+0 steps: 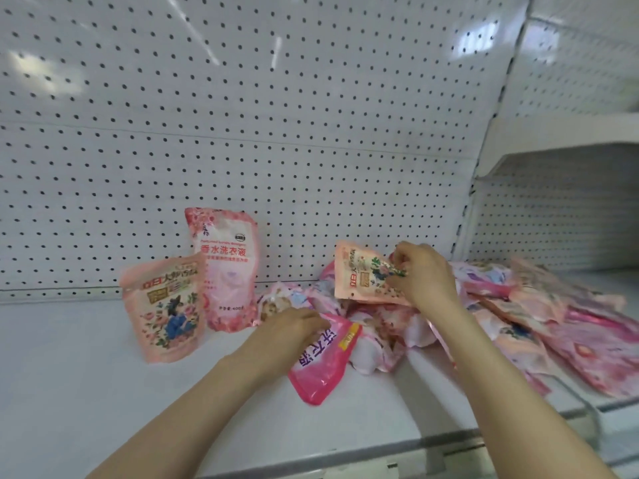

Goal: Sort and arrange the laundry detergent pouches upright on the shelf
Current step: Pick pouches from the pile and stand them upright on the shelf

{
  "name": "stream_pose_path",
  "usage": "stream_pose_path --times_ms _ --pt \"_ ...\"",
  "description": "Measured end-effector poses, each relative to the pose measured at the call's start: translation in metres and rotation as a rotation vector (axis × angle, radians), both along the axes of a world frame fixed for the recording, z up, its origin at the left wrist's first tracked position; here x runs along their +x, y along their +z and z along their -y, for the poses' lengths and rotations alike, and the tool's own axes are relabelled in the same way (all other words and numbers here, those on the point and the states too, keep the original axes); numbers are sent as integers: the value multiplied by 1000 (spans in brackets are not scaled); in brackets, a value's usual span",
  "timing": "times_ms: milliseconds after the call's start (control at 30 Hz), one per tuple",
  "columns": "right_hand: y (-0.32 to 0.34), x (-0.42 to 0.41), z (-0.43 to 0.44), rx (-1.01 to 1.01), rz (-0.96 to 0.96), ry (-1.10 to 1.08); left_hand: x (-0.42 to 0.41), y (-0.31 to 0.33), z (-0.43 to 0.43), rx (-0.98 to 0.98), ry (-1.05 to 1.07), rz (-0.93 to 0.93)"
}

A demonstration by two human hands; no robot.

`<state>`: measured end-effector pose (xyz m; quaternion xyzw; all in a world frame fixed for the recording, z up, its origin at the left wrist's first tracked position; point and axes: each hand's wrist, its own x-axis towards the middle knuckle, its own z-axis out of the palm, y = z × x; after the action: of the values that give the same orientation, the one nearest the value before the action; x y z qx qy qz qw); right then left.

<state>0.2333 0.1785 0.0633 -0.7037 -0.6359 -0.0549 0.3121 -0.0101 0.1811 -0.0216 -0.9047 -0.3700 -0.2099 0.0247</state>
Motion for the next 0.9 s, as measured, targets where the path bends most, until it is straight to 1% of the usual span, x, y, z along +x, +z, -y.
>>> stream_pose_path --times_ms 33,67,100,167,233,300,367,467,533,600,733,767,800,833,900 --pt "6 7 2 36 -19 14 7 3 -3 19 11 -1" --pt "11 15 3 26 -37 24 14 7 -6 28 26 -10" --pt "14 22 3 -33 -48 27 22 10 -9 18 49 -31" --pt "14 32 5 -216 -73 32 32 16 -15 -75 95 -99" --pt "7 41 8 -313 -85 63 38 21 -20 -157 137 -158" --pt "2 45 10 -320 -37 91 40 23 -20 -144 188 -219" --pt "2 49 12 -312 -33 101 38 25 -18 -119 210 -216" --pt "-1 51 15 -348 -32 125 32 28 -8 -64 227 -65" --pt "0 52 16 -346 -22 163 30 35 3 -35 270 88" --pt "1 52 15 -268 -74 215 30 44 17 -25 340 264" --pt "-10 37 10 -30 -302 280 23 58 38 23 468 560" --pt "-14 33 8 -1 -352 282 19 60 42 31 499 633" --pt "-17 30 5 -8 -373 279 13 61 46 41 528 694" --pt "-18 27 3 -55 -353 272 7 61 49 47 557 736" --pt "-15 24 -2 -202 -192 253 -7 56 55 34 621 778"
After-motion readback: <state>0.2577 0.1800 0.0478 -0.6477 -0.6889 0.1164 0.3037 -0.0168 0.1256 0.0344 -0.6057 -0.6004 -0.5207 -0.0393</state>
